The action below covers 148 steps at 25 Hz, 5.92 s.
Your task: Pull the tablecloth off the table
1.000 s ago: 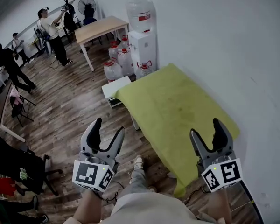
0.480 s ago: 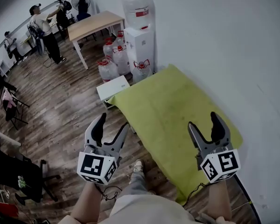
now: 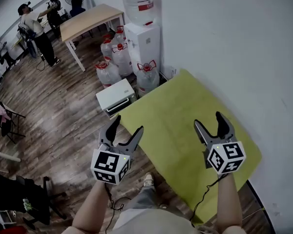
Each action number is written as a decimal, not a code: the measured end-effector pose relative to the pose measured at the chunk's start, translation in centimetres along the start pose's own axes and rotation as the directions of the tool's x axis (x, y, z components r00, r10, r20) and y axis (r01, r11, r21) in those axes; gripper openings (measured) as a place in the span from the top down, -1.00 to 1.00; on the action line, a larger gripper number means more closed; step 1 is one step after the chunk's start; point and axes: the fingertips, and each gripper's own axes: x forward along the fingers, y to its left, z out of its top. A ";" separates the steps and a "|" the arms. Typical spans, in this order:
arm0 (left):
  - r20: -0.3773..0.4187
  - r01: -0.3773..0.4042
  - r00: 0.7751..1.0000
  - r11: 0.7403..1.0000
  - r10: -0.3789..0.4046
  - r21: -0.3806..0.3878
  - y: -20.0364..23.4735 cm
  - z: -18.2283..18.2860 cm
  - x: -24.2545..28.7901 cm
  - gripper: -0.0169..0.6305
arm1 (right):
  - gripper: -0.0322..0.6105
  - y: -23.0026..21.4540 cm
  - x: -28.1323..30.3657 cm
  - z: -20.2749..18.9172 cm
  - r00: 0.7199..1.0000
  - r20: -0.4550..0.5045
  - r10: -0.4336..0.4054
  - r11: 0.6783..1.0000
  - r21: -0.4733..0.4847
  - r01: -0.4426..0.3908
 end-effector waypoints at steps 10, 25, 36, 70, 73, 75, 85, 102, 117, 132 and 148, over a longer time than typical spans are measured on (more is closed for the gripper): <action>-0.084 0.009 0.996 0.994 -0.018 -0.107 7.1 -7.6 10.8 -0.08 | -0.31 -4.0 13.4 -8.1 0.983 -0.165 -0.084 0.996 -0.021 0.082; -0.352 0.001 0.934 0.985 -0.063 -0.175 6.8 -22.7 19.6 -0.19 | -0.37 -5.7 24.6 -20.7 0.930 -0.365 0.035 0.999 0.024 -0.028; -0.507 -0.048 0.861 0.988 -0.033 -0.145 7.1 -31.2 21.7 -0.19 | -0.42 -8.2 26.2 -30.0 0.849 -0.526 -0.047 0.999 -0.047 0.027; -0.409 -0.110 0.911 0.929 -0.048 -0.353 4.2 -25.5 15.5 0.87 | 0.80 -1.6 17.3 -23.6 0.901 -0.426 0.082 0.957 0.286 0.048; -0.335 -0.105 0.942 0.948 -0.003 -0.302 4.6 -21.7 13.5 0.87 | 0.80 -0.6 15.7 -19.7 0.936 -0.334 0.109 0.933 0.359 0.020; -0.285 -0.118 0.958 0.948 0.031 -0.294 5.4 -19.2 12.0 0.88 | 0.80 0.4 15.0 -16.8 0.951 -0.277 0.137 0.922 0.388 -0.019; -0.065 -0.213 0.977 0.957 0.204 -0.198 11.6 -5.0 5.2 0.87 | 0.80 8.2 11.4 0.9 0.953 0.020 0.301 0.900 0.323 -0.291; 0.290 -0.406 0.867 0.912 0.405 -0.060 19.7 16.8 -12.5 0.87 | 0.80 22.7 5.0 23.6 0.745 0.306 0.593 0.800 -0.122 -0.587; 0.211 -0.437 0.883 0.899 0.419 0.044 17.7 13.3 -15.4 0.87 | 0.80 24.0 4.8 20.1 0.745 0.223 0.628 0.778 -0.168 -0.606; -0.042 -0.318 0.947 0.948 0.318 0.004 12.9 1.6 -11.5 0.87 | 0.79 20.4 5.3 8.5 0.831 0.026 0.556 0.830 -0.080 -0.552; -0.225 -0.225 0.953 0.972 0.204 -0.072 8.6 -7.1 -8.0 0.87 | 0.79 16.2 6.0 -2.3 0.865 -0.172 0.472 0.879 0.024 -0.476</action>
